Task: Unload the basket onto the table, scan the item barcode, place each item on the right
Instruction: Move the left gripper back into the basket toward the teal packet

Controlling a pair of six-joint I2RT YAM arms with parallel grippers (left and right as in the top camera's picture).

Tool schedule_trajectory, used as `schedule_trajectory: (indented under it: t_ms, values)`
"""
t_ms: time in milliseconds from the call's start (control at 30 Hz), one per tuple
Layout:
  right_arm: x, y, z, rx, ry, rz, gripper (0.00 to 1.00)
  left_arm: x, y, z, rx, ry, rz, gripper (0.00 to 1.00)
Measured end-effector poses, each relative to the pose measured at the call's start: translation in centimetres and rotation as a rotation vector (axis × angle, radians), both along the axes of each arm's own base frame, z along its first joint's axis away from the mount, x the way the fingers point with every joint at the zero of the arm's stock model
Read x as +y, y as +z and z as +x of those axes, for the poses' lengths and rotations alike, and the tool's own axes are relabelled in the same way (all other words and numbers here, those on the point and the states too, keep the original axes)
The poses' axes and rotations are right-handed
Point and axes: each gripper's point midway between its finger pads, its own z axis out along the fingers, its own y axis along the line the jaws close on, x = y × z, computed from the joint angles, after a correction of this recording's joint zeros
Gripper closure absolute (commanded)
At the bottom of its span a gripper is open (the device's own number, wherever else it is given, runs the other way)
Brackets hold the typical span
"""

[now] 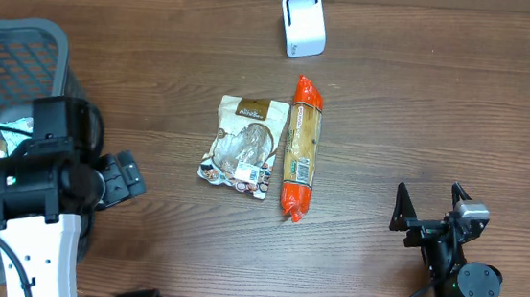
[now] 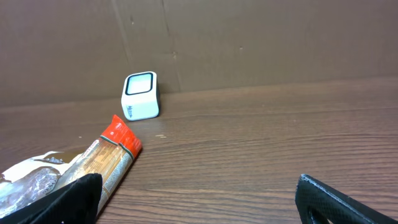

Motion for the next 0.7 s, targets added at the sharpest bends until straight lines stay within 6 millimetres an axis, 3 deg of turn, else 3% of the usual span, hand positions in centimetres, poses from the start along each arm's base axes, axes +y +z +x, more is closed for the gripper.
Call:
schedule_trajectory:
  t_ms: [300, 500, 600, 700]
  values:
    - [0.0, 0.0, 0.0, 0.0, 0.0, 0.0, 0.0, 1.3, 0.1, 0.1, -0.035, 0.065, -0.042, 0.0]
    - [0.0, 0.0, 0.0, 0.001, 0.0, 0.0, 0.0, -0.2, 0.8, 2.9, -0.154, -0.033, -0.12, 0.0]
    - [0.0, 0.0, 0.0, 0.0, 0.0, -0.001, 0.0, -1.3, 2.9, 4.6, -0.252, -0.093, -0.168, 0.0]
    - [0.0, 0.0, 0.0, 0.0, 0.0, 0.0, 0.0, -1.9, 7.6, 6.3, -0.401, -0.162, -0.164, 0.0]
